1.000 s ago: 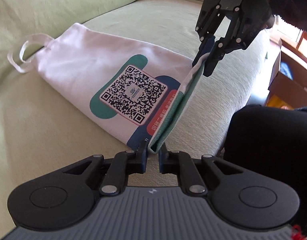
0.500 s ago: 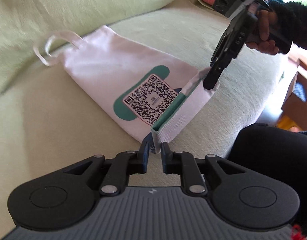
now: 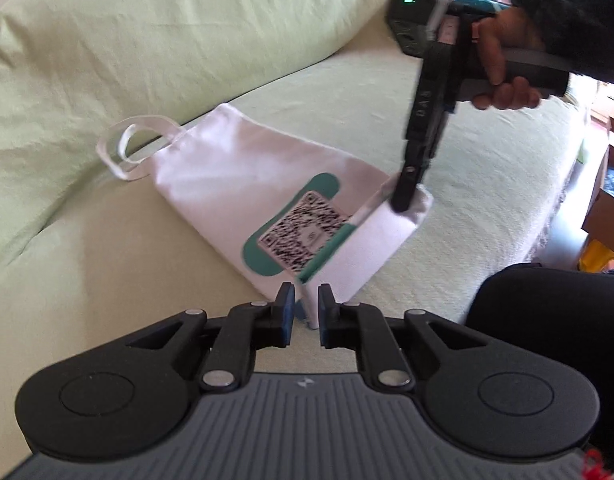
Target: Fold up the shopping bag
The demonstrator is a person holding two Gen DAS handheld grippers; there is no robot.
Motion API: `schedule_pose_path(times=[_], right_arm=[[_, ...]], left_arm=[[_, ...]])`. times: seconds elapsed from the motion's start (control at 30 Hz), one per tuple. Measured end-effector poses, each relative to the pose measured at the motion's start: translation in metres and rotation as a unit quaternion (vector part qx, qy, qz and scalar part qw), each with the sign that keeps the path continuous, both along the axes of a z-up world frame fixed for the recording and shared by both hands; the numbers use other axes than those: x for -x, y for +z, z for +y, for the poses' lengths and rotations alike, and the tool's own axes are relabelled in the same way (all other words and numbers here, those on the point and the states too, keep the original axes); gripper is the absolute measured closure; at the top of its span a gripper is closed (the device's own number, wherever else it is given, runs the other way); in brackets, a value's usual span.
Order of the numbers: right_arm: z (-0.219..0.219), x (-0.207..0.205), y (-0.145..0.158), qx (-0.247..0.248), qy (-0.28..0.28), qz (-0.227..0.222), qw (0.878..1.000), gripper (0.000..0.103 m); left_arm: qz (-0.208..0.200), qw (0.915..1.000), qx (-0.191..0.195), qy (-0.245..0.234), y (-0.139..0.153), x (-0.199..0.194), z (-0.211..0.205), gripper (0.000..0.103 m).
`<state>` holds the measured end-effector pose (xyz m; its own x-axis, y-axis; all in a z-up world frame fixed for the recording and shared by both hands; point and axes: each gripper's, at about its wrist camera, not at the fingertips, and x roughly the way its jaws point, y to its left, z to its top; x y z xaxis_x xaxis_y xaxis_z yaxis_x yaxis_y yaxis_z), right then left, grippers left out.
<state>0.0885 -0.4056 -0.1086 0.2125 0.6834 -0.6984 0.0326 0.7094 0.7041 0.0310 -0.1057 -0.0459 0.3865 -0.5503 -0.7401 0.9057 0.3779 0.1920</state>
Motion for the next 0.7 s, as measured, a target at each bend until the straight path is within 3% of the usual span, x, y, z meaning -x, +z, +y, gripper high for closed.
schedule_pose_path(times=[0.2,0.47,0.6,0.63,0.7], right_arm=[[0.004,-0.001,0.000,0.010,-0.007,0.011,1.000,0.096],[0.002,0.003,0.007,0.018,-0.022,0.000,1.000,0.096],[0.015,0.031,0.031,0.085,-0.050,-0.103,0.990,0.090],[0.019,0.041,0.038,0.111,-0.058,-0.139,0.982,0.086],[0.034,0.067,0.056,0.199,-0.078,-0.220,0.952,0.070]], left_arm=[[0.003,1.0000,-0.002,-0.002,-0.023,-0.003,-0.029,0.087],[0.044,0.9974,0.003,0.057,-0.045,-0.023,-0.039,0.087],[0.058,0.9953,0.013,0.076,-0.046,-0.029,-0.039,0.087],[0.057,0.9954,0.013,0.076,-0.047,-0.029,-0.038,0.087],[0.055,0.9952,0.017,0.079,-0.048,-0.028,-0.037,0.087]])
